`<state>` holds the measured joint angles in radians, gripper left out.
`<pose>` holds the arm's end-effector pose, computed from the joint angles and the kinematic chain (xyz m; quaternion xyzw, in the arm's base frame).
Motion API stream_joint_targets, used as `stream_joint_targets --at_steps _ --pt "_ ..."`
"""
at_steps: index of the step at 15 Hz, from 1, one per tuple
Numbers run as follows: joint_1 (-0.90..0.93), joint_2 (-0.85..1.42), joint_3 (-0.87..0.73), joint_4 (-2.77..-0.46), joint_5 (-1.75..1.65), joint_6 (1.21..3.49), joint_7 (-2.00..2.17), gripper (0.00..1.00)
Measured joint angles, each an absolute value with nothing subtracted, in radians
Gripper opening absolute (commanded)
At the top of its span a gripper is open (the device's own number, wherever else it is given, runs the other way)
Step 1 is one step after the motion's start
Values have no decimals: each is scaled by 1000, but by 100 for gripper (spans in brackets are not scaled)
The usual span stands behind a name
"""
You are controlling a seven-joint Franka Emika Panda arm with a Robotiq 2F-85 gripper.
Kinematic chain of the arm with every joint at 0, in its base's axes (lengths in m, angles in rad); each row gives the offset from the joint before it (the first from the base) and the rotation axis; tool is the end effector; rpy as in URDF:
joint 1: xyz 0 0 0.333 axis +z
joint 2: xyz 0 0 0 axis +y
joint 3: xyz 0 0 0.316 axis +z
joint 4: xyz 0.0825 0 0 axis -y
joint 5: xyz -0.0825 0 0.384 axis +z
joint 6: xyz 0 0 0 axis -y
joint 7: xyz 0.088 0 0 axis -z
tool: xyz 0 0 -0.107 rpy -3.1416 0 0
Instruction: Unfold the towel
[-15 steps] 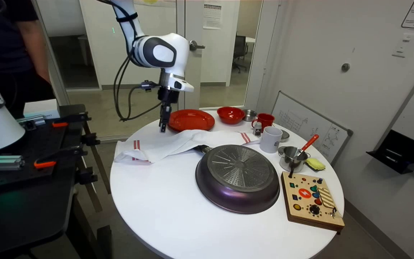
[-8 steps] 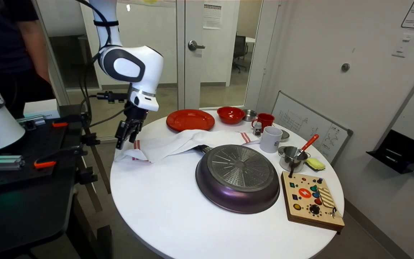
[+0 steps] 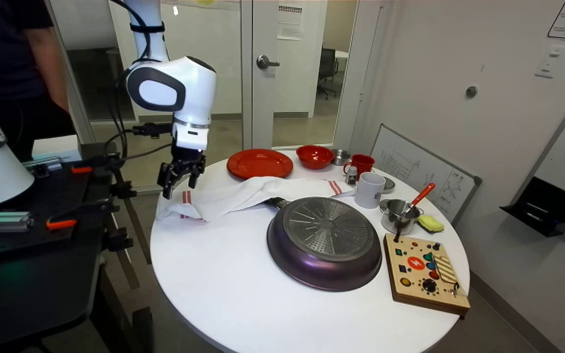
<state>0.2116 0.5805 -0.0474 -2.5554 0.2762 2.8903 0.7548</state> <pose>0.3826 0.0426 0.0440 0.9021 -0.4147 -0.1089 0.0489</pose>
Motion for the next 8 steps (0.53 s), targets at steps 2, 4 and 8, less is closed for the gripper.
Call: stream_joint_targets --at_steps 2,4,8 --pt "149 581 19 -2559 294 2912 710 100" --pt "66 583 107 -2561 311 2927 617 100" --pt "-80 597 249 -2564 327 2920 394 100"
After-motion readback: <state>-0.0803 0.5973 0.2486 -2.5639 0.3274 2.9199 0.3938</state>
